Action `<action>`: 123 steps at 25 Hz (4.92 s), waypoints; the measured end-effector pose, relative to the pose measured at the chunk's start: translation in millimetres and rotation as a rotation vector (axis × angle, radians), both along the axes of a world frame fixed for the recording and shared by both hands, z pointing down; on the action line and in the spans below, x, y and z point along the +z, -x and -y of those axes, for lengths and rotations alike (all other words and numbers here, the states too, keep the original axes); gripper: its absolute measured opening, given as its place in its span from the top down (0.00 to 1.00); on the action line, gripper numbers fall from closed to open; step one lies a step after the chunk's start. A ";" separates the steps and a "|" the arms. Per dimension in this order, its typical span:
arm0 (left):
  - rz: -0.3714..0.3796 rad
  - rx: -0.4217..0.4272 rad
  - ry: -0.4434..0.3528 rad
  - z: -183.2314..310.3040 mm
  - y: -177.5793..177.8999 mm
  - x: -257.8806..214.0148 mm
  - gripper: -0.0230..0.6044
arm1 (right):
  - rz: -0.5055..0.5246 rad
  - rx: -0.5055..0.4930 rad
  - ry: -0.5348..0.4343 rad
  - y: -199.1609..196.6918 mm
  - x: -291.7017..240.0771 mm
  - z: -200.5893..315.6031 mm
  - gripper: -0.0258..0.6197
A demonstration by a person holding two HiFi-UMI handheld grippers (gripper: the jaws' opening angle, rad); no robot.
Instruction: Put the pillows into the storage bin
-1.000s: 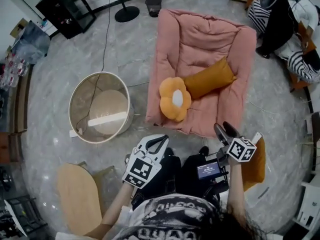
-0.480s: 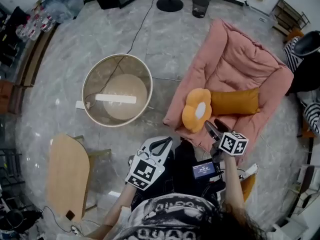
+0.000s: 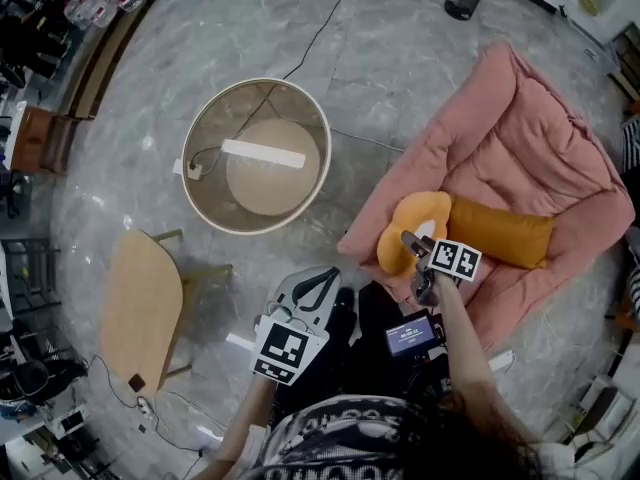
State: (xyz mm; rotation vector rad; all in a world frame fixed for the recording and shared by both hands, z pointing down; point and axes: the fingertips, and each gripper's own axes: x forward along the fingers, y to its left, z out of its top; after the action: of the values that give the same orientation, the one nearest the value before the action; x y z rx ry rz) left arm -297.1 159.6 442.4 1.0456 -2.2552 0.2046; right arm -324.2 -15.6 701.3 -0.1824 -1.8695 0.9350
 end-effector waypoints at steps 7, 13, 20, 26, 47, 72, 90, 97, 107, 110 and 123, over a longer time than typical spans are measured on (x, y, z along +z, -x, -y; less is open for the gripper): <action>-0.059 -0.051 0.064 9.2 6.4 18.6 0.94 | -0.081 -0.081 0.027 19.2 46.9 -23.6 0.46; -0.060 -0.034 0.059 11.2 8.0 26.5 0.94 | -0.074 -0.036 0.096 14.2 45.3 -27.3 0.64; -0.023 0.023 0.043 7.5 3.1 19.6 0.94 | 0.077 0.086 0.225 11.6 -20.5 -13.9 0.70; 0.025 0.087 0.023 -12.2 -14.5 7.2 0.94 | 0.280 0.108 0.227 8.8 -102.2 -24.5 0.70; 0.044 0.457 -0.100 -26.7 -137.0 -7.3 0.94 | 0.569 0.414 0.175 -142.8 -250.0 -38.6 0.70; 0.052 0.991 -0.126 148.9 -386.2 -17.8 0.94 | 0.624 0.936 -0.002 -516.3 -262.9 114.3 0.70; 0.019 1.357 -0.095 249.2 -631.0 0.0 0.94 | 0.238 1.159 -0.205 -856.5 -117.5 212.7 0.70; -0.001 1.386 -0.036 275.8 -649.0 36.7 0.94 | -0.181 0.677 -0.351 -903.8 0.9 217.2 0.70; -0.019 1.408 0.046 292.1 -651.1 96.3 0.94 | -0.414 0.341 -0.439 -914.5 110.8 248.1 0.70; -0.043 1.406 0.072 286.4 -642.2 112.5 0.94 | -0.464 0.343 -0.520 -915.8 130.5 261.8 0.66; -0.047 1.307 0.068 263.6 -587.0 107.8 0.94 | -0.326 0.519 -0.589 -860.1 76.4 257.1 0.53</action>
State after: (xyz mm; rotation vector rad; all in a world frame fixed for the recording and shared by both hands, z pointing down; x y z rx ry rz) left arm 289.9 -104.1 550.2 2.2697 -1.1762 0.7494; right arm 535.9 -272.6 777.7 0.7959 -1.8240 0.6489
